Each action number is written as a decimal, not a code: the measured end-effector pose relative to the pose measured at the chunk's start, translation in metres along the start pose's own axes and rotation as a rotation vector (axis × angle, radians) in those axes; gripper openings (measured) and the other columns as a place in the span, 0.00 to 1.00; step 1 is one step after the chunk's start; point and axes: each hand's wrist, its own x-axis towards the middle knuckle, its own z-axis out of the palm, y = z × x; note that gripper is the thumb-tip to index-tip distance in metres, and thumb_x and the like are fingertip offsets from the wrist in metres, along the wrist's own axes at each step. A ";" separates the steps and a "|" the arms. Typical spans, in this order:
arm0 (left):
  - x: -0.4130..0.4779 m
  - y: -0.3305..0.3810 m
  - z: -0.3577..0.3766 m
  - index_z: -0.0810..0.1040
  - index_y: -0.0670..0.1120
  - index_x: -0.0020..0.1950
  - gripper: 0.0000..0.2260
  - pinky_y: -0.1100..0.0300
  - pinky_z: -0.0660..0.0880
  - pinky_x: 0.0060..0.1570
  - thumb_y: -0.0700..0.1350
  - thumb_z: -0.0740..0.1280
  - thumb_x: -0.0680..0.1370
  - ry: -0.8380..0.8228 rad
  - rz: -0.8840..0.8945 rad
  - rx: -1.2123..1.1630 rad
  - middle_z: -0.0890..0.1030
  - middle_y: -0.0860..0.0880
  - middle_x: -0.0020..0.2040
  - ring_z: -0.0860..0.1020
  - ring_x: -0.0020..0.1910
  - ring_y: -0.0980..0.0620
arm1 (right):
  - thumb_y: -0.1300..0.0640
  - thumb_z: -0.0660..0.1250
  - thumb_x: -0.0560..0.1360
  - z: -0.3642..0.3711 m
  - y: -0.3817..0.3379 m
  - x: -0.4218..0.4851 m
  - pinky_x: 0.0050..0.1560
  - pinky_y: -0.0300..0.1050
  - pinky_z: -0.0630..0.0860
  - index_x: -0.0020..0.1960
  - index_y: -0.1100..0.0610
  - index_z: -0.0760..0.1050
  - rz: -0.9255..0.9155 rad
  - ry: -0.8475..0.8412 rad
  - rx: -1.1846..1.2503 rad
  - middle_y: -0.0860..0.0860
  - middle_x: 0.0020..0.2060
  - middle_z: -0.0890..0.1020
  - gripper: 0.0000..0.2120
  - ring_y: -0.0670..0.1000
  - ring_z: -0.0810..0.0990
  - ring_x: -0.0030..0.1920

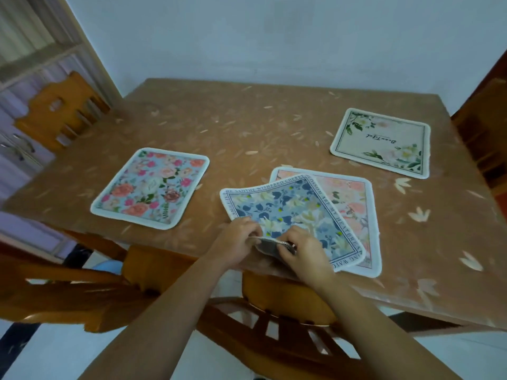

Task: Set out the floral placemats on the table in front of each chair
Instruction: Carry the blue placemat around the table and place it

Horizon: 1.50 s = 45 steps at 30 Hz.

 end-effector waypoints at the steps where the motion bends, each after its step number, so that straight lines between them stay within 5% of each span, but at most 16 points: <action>1: 0.001 -0.009 -0.006 0.76 0.43 0.44 0.02 0.56 0.69 0.46 0.41 0.67 0.73 0.002 -0.010 -0.010 0.75 0.48 0.45 0.72 0.48 0.48 | 0.65 0.65 0.73 0.007 -0.007 0.007 0.37 0.46 0.65 0.39 0.65 0.73 0.009 0.004 -0.003 0.60 0.39 0.75 0.04 0.56 0.72 0.38; 5: 0.002 -0.046 -0.026 0.77 0.41 0.45 0.02 0.59 0.68 0.47 0.38 0.68 0.73 0.000 -0.025 -0.071 0.76 0.44 0.45 0.73 0.47 0.47 | 0.65 0.64 0.73 0.031 -0.031 0.035 0.37 0.46 0.65 0.41 0.67 0.73 0.003 -0.018 0.017 0.62 0.39 0.76 0.05 0.57 0.73 0.38; 8: -0.002 -0.072 -0.045 0.77 0.40 0.43 0.01 0.71 0.65 0.44 0.37 0.67 0.73 0.025 -0.012 -0.083 0.76 0.44 0.44 0.72 0.44 0.51 | 0.64 0.64 0.73 0.048 -0.052 0.053 0.39 0.49 0.68 0.41 0.66 0.73 0.015 -0.035 0.044 0.60 0.39 0.76 0.04 0.56 0.74 0.39; 13: -0.015 -0.116 -0.086 0.75 0.41 0.43 0.01 0.63 0.65 0.43 0.37 0.67 0.74 0.081 -0.009 -0.155 0.72 0.49 0.42 0.70 0.44 0.51 | 0.64 0.66 0.73 0.078 -0.104 0.080 0.36 0.39 0.64 0.40 0.61 0.74 -0.008 0.001 0.069 0.51 0.36 0.73 0.03 0.48 0.71 0.36; 18: -0.035 -0.176 -0.137 0.75 0.42 0.42 0.03 0.66 0.63 0.42 0.36 0.67 0.73 0.131 -0.013 -0.163 0.71 0.51 0.41 0.69 0.45 0.52 | 0.63 0.66 0.72 0.126 -0.166 0.108 0.39 0.49 0.70 0.40 0.61 0.75 -0.022 0.030 0.037 0.57 0.38 0.77 0.03 0.55 0.76 0.39; 29: -0.125 -0.348 -0.265 0.77 0.41 0.44 0.01 0.67 0.62 0.42 0.37 0.68 0.73 0.208 0.033 -0.133 0.71 0.51 0.42 0.68 0.46 0.53 | 0.64 0.66 0.73 0.277 -0.338 0.149 0.36 0.30 0.66 0.38 0.58 0.72 -0.064 0.076 0.046 0.47 0.34 0.69 0.06 0.44 0.68 0.33; 34: -0.145 -0.422 -0.313 0.77 0.42 0.43 0.02 0.67 0.61 0.40 0.36 0.68 0.72 0.226 -0.013 -0.145 0.71 0.52 0.42 0.70 0.45 0.52 | 0.64 0.66 0.73 0.339 -0.393 0.186 0.34 0.39 0.63 0.39 0.61 0.72 -0.078 0.028 0.050 0.53 0.35 0.72 0.06 0.45 0.68 0.33; 40: -0.132 -0.503 -0.353 0.77 0.42 0.42 0.04 0.67 0.62 0.41 0.34 0.69 0.71 0.236 -0.050 -0.160 0.72 0.52 0.41 0.71 0.45 0.51 | 0.64 0.67 0.72 0.398 -0.433 0.246 0.34 0.28 0.64 0.35 0.54 0.66 -0.110 0.090 0.064 0.40 0.31 0.65 0.12 0.39 0.66 0.31; 45: -0.114 -0.551 -0.375 0.77 0.43 0.41 0.05 0.66 0.64 0.42 0.34 0.69 0.70 0.171 -0.041 -0.159 0.74 0.51 0.41 0.71 0.44 0.52 | 0.66 0.68 0.70 0.437 -0.446 0.281 0.33 0.36 0.63 0.36 0.62 0.73 -0.045 0.130 0.110 0.47 0.32 0.70 0.06 0.44 0.68 0.31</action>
